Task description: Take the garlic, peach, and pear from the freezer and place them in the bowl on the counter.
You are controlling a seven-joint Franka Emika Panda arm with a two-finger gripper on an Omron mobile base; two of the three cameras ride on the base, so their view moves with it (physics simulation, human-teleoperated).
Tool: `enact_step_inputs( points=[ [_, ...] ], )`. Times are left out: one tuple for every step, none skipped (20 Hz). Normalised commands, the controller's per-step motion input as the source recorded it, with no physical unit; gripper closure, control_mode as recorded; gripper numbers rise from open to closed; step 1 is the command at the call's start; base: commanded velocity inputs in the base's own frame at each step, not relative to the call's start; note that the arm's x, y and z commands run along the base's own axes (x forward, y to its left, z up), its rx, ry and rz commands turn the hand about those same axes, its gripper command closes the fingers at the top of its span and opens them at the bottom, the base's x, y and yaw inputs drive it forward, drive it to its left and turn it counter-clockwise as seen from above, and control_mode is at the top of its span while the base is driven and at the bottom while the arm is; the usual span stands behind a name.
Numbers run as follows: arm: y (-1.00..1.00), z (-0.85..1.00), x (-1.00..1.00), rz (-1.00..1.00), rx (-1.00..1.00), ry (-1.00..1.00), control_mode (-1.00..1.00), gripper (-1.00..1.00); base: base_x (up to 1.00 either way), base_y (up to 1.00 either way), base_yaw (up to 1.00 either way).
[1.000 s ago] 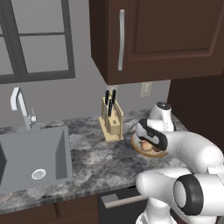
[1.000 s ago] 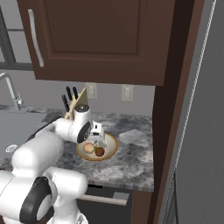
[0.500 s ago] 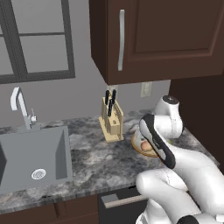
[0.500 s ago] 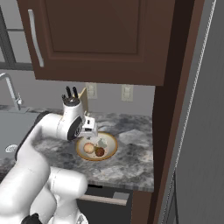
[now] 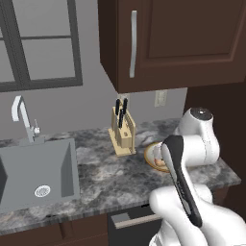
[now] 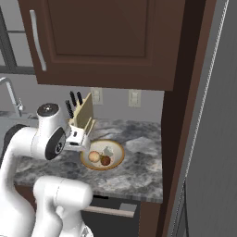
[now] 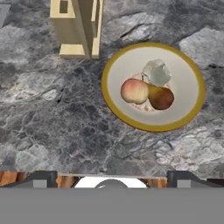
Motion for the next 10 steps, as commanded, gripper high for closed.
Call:
enact_step_inputs(
  points=[
    [0.00,0.67,-1.00,-0.03,0.00,-0.09,-1.00,-1.00,0.00,0.00,0.00],
    [0.00,0.54,-0.88,-0.01,0.00,-0.04,-1.00,-1.00,0.00,0.00,0.00],
    [0.00,0.68,-0.98,0.00,0.00,-0.07,-1.00,-1.00,0.00,0.00,0.00],
    [0.00,0.75,-0.89,0.00,0.00,-0.06,-1.00,-1.00,0.00,0.00,0.00],
    [0.00,0.79,-0.85,0.00,0.00,-0.01,-1.00,-1.00,0.00,0.00,0.00],
    [0.00,0.89,-0.78,-0.01,0.00,-0.04,-1.00,-1.00,0.00,0.00,0.00],
    [0.00,0.83,-0.76,-0.01,-0.03,-0.10,-1.00,-1.00,0.00,0.00,0.00],
    [0.00,0.64,-0.74,-0.01,-0.03,-0.11,-1.00,-1.00,0.00,0.00,0.00],
    [0.00,0.52,-0.87,0.00,-0.01,-0.05,-1.00,-1.00,0.00,0.00,0.00],
    [0.00,0.46,-0.83,0.00,-0.02,-0.04,-1.00,-1.00,0.00,0.00,0.00]
  ],
)
